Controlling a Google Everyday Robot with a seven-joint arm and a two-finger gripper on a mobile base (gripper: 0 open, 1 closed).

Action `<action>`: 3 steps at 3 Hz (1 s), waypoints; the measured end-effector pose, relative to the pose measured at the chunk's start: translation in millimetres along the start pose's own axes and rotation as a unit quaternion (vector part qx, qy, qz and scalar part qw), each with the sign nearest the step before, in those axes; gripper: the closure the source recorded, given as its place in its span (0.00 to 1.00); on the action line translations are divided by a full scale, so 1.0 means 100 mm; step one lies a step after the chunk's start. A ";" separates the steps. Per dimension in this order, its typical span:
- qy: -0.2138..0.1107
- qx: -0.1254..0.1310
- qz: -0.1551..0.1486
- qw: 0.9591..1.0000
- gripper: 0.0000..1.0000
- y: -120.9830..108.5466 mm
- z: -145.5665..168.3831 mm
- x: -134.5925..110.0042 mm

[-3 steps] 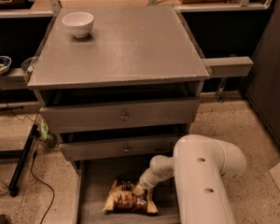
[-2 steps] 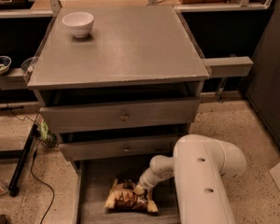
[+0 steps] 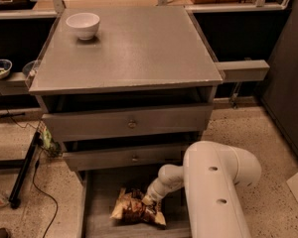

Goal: Pick brown chip bag from bottom drawer and place on counter

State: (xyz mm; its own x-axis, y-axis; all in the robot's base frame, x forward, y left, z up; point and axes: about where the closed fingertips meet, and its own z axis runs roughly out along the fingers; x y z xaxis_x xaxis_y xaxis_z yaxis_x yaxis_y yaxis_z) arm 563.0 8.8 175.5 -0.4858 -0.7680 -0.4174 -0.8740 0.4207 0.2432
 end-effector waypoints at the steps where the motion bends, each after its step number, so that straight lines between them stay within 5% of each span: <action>1: 0.003 -0.003 0.007 1.000 1.00 0.05 -0.14 -0.06; 3: 0.016 0.002 0.025 1.000 1.00 0.19 -0.61 -0.25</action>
Offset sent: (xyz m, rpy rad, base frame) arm 0.0001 -0.0050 0.0769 -0.0219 0.0413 -0.0647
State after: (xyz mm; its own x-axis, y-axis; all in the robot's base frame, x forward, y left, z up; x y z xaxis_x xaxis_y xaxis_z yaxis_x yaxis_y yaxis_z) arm 558.9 6.8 243.9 -0.5282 -0.7610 -0.3766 -0.8488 0.4606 0.2596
